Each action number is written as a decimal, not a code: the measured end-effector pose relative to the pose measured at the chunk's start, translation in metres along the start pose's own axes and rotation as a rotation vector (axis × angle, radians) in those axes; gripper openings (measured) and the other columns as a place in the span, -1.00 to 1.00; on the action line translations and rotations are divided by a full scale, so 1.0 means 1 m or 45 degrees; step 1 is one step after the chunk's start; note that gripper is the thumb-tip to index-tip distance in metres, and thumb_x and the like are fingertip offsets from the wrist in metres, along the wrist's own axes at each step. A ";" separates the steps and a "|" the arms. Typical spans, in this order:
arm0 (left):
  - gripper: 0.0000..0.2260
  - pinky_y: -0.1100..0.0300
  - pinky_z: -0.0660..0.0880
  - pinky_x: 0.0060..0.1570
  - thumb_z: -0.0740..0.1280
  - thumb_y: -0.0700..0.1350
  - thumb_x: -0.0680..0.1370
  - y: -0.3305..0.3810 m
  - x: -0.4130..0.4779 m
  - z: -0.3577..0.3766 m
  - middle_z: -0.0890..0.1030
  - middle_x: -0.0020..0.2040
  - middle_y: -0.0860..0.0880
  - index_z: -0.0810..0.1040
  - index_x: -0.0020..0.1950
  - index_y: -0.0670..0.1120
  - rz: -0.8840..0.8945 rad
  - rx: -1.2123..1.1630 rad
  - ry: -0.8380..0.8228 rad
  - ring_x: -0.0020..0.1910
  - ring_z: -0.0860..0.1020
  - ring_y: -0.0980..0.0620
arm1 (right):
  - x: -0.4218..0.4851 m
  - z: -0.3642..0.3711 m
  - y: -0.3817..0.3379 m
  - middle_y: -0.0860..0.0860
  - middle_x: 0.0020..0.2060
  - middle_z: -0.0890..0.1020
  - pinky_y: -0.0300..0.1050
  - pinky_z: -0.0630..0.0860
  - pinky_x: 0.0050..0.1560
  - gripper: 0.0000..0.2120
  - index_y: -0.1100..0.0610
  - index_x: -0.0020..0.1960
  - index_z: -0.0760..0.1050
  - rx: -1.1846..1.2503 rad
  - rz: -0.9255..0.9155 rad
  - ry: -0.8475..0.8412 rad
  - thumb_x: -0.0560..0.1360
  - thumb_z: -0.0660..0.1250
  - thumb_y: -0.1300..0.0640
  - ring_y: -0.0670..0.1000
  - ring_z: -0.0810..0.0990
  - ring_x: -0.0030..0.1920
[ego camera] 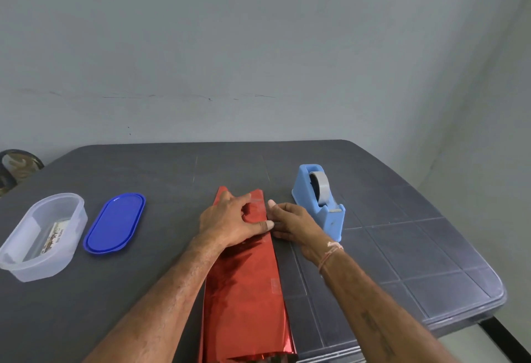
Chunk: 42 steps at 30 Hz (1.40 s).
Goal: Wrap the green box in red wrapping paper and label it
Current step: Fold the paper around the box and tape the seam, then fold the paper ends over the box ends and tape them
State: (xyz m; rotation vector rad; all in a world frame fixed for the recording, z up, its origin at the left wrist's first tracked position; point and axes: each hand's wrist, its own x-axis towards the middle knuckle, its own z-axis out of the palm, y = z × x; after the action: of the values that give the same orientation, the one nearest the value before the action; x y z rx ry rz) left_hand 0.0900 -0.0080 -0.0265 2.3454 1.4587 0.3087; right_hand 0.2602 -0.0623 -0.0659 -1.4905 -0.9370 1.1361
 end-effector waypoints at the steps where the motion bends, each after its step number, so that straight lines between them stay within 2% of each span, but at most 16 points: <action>1: -0.17 0.08 0.46 0.12 0.33 0.54 0.37 -0.001 0.000 0.000 0.39 0.42 0.06 0.30 0.57 0.23 -0.007 -0.043 0.020 0.34 0.52 -0.01 | -0.004 -0.001 0.004 0.21 0.05 0.73 0.06 0.60 0.21 -0.54 0.23 0.16 0.57 0.010 -0.008 -0.001 0.53 0.45 -0.16 0.10 0.70 0.02; 3: -0.28 0.13 0.44 0.05 0.35 0.46 0.44 -0.004 -0.004 0.002 0.43 0.37 0.08 0.35 0.54 0.22 -0.012 -0.177 0.091 0.27 0.55 0.05 | -0.011 -0.003 0.010 0.23 0.08 0.72 0.13 0.58 0.26 -0.54 0.25 0.18 0.58 0.003 -0.017 -0.013 0.53 0.46 -0.13 0.17 0.70 0.11; 5: -0.43 0.15 0.44 0.08 0.43 0.26 0.51 -0.007 -0.007 0.005 0.48 0.28 0.09 0.41 0.50 0.22 -0.007 -0.394 0.172 0.16 0.56 0.09 | -0.017 -0.004 0.010 0.18 0.09 0.73 0.16 0.59 0.29 -0.51 0.24 0.22 0.57 0.056 0.005 -0.054 0.53 0.47 -0.14 0.20 0.69 0.17; 7: -0.49 0.08 0.51 0.19 0.50 0.03 0.51 -0.013 -0.010 0.008 0.47 0.26 0.09 0.46 0.44 0.23 0.011 -0.658 0.246 0.06 0.53 0.10 | -0.021 -0.002 0.008 0.13 0.06 0.74 0.20 0.60 0.26 -0.51 0.22 0.22 0.56 0.076 0.027 -0.087 0.50 0.51 -0.13 0.15 0.71 0.12; 9: -0.49 -0.01 0.59 0.17 0.52 -0.17 0.49 -0.020 -0.011 0.011 0.39 0.30 0.04 0.50 0.37 0.20 0.042 -0.857 0.318 -0.03 0.55 0.06 | -0.023 0.003 0.005 0.09 -0.05 0.73 0.22 0.61 0.23 -0.55 0.22 0.20 0.58 0.020 0.032 -0.059 0.48 0.54 -0.07 0.07 0.72 0.02; 11: -0.48 0.04 0.61 0.14 0.51 -0.25 0.48 -0.026 -0.015 0.012 0.29 0.33 0.04 0.49 0.35 0.13 0.025 -0.934 0.399 0.05 0.53 0.14 | -0.024 0.008 0.005 0.05 -0.10 0.72 0.17 0.63 0.21 -0.58 0.23 0.17 0.59 0.008 0.040 -0.020 0.48 0.54 -0.04 0.03 0.70 -0.04; 14: -0.45 -0.01 0.55 0.25 0.55 -0.14 0.48 -0.038 -0.016 0.018 0.26 0.36 0.03 0.44 0.41 0.03 -0.184 -0.985 0.495 0.21 0.48 0.06 | -0.024 0.008 0.006 0.05 -0.09 0.73 0.03 0.67 0.11 -0.58 0.22 0.17 0.60 0.074 0.055 -0.018 0.47 0.55 -0.04 0.01 0.71 -0.04; 17: -0.57 0.01 0.57 0.22 0.52 -0.03 0.53 -0.049 -0.020 0.021 0.56 0.32 -0.07 0.55 0.35 -0.13 -0.402 -1.167 0.339 0.20 0.60 -0.06 | -0.024 0.007 0.007 0.05 -0.08 0.74 -0.04 0.68 0.07 -0.55 0.23 0.19 0.61 0.105 0.066 -0.028 0.47 0.54 -0.06 0.01 0.72 -0.04; 20: -0.87 0.21 0.58 -0.10 0.51 -0.07 0.54 -0.050 -0.026 0.022 0.75 -0.02 -0.06 0.71 0.03 -0.10 -0.361 -1.292 0.288 -0.02 0.71 0.01 | -0.026 0.010 0.004 0.03 -0.09 0.73 -0.12 0.67 -0.05 -0.59 0.23 0.20 0.62 0.142 0.077 -0.032 0.50 0.52 -0.03 -0.03 0.70 -0.08; 24: -0.94 0.12 0.64 -0.02 0.52 -0.09 0.53 -0.044 -0.028 0.018 0.76 -0.12 0.02 0.72 -0.04 -0.05 -0.324 -1.370 0.371 -0.05 0.73 -0.01 | -0.028 0.011 -0.004 0.03 -0.05 0.71 -0.12 0.63 -0.11 -0.59 0.21 0.25 0.58 0.219 0.071 -0.051 0.53 0.49 -0.02 0.02 0.68 -0.09; 26: -0.92 0.08 0.65 0.05 0.52 -0.12 0.54 -0.037 -0.030 0.007 0.76 -0.08 0.03 0.72 0.02 -0.04 -0.241 -1.450 0.401 -0.02 0.73 0.02 | -0.029 0.009 -0.013 0.02 0.00 0.71 -0.06 0.62 -0.07 -0.59 0.18 0.29 0.56 0.292 0.037 -0.092 0.53 0.49 -0.01 0.07 0.68 -0.07; 29: -0.75 0.10 0.64 0.11 0.52 -0.17 0.53 -0.026 -0.034 -0.014 0.75 0.06 0.01 0.66 0.19 -0.04 -0.064 -1.594 0.464 0.06 0.71 0.08 | -0.028 0.007 -0.034 0.10 0.16 0.70 -0.01 0.61 0.05 -0.61 0.18 0.34 0.50 0.385 -0.139 -0.117 0.56 0.46 0.11 0.07 0.67 0.01; 34: -0.47 0.15 0.56 0.21 0.51 -0.23 0.53 -0.015 -0.042 -0.037 0.67 0.25 0.06 0.49 0.47 0.02 0.136 -1.627 0.596 0.25 0.62 0.16 | -0.031 0.007 -0.065 0.04 0.36 0.60 -0.03 0.57 0.27 -0.54 0.11 0.43 0.43 0.318 -0.500 -0.241 0.57 0.44 0.19 0.04 0.62 0.29; 37: -0.52 0.25 0.56 0.19 0.50 -0.22 0.53 -0.015 -0.053 -0.040 0.66 0.25 0.11 0.51 0.42 0.03 0.222 -1.476 0.710 0.27 0.58 0.23 | -0.037 0.005 -0.070 -0.01 0.41 0.54 -0.05 0.52 0.37 -0.55 0.10 0.47 0.38 0.224 -0.611 -0.272 0.62 0.34 0.30 0.01 0.55 0.40; 40: -0.58 0.42 0.54 0.06 0.52 -0.12 0.52 -0.013 -0.065 -0.039 0.67 0.22 0.13 0.54 0.37 0.03 0.264 -1.422 0.770 0.24 0.58 0.28 | -0.047 0.005 -0.068 -0.02 0.39 0.57 -0.07 0.55 0.31 -0.58 0.11 0.44 0.39 0.203 -0.657 -0.255 0.61 0.35 0.26 0.02 0.56 0.39; 42: -0.62 0.35 0.56 0.12 0.52 -0.05 0.52 -0.010 -0.068 -0.041 0.68 0.19 0.13 0.58 0.31 0.05 0.277 -1.409 0.806 0.23 0.61 0.23 | -0.053 0.007 -0.069 0.00 0.34 0.60 -0.09 0.57 0.25 -0.61 0.12 0.41 0.42 0.240 -0.686 -0.196 0.60 0.37 0.23 0.05 0.59 0.35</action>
State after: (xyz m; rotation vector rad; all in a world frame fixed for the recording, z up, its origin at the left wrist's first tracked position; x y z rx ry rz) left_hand 0.0367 -0.0579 0.0076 1.4858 0.8181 1.5534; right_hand 0.2393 -0.0970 0.0113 -0.9266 -1.2102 0.9141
